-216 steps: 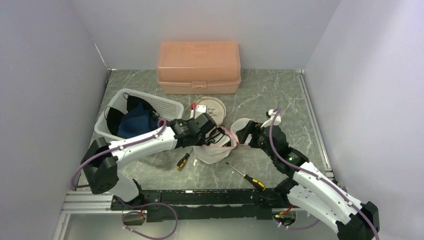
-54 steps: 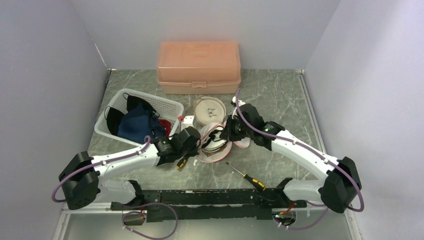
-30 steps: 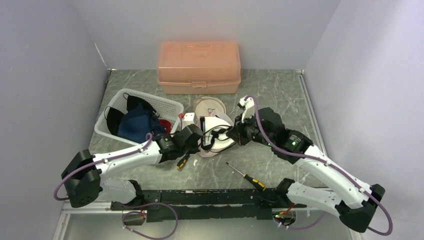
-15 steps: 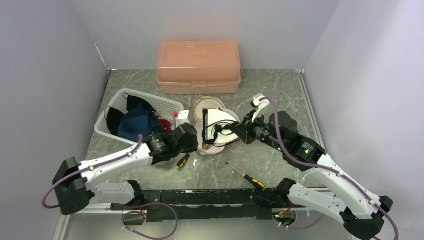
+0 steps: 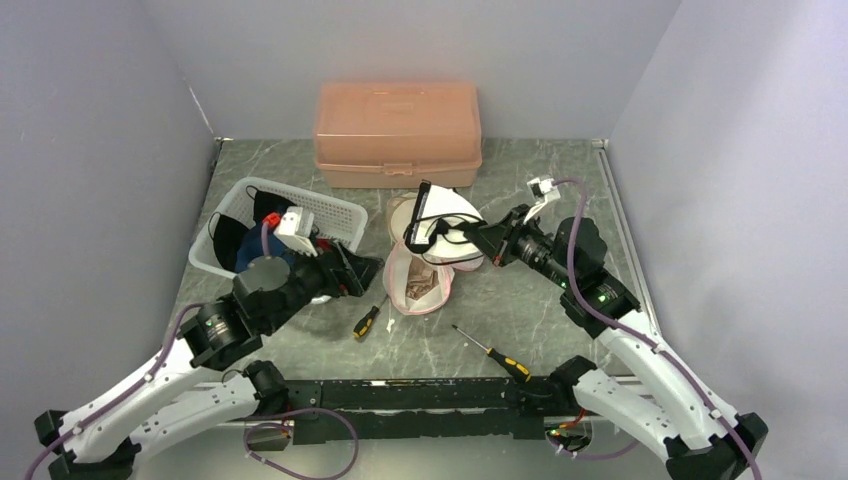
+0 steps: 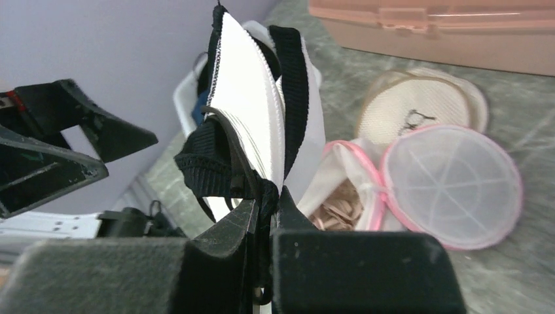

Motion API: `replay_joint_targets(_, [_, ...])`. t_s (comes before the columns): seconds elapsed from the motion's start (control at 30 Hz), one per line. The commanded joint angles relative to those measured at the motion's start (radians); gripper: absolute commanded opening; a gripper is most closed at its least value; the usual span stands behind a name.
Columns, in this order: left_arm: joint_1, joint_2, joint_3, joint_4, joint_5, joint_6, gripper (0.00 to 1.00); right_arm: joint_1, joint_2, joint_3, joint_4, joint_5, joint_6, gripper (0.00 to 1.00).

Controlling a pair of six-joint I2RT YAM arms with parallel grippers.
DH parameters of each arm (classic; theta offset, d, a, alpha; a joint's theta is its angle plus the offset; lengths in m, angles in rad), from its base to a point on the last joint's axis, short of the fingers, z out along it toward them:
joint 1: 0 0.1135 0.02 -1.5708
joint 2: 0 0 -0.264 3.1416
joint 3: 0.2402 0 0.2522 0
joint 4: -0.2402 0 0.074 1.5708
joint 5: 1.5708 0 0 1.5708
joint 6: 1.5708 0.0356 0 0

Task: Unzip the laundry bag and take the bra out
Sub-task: Pick up the bra from the laundry bag.

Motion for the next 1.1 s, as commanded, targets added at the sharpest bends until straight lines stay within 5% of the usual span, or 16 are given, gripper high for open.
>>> replay_joint_targets(0.0, [0.068,-0.006,0.005,0.177,0.269,0.123,0.93,-0.067,-0.024,-0.054,0.325,-0.327,0.140,0.00])
replay_joint_targets(0.2, [0.123,0.016,0.002,0.348,0.604,0.099,0.93,-0.095,-0.104,-0.187,0.562,-0.491,0.259,0.00])
replay_joint_targets(0.77, [0.138,0.123,0.006,0.601,0.860,-0.048,0.93,-0.129,-0.151,-0.285,0.756,-0.613,0.379,0.00])
replay_joint_targets(1.07, [0.138,0.199,0.041,0.590,0.879,-0.052,0.64,-0.129,-0.140,-0.262,0.681,-0.586,0.329,0.00])
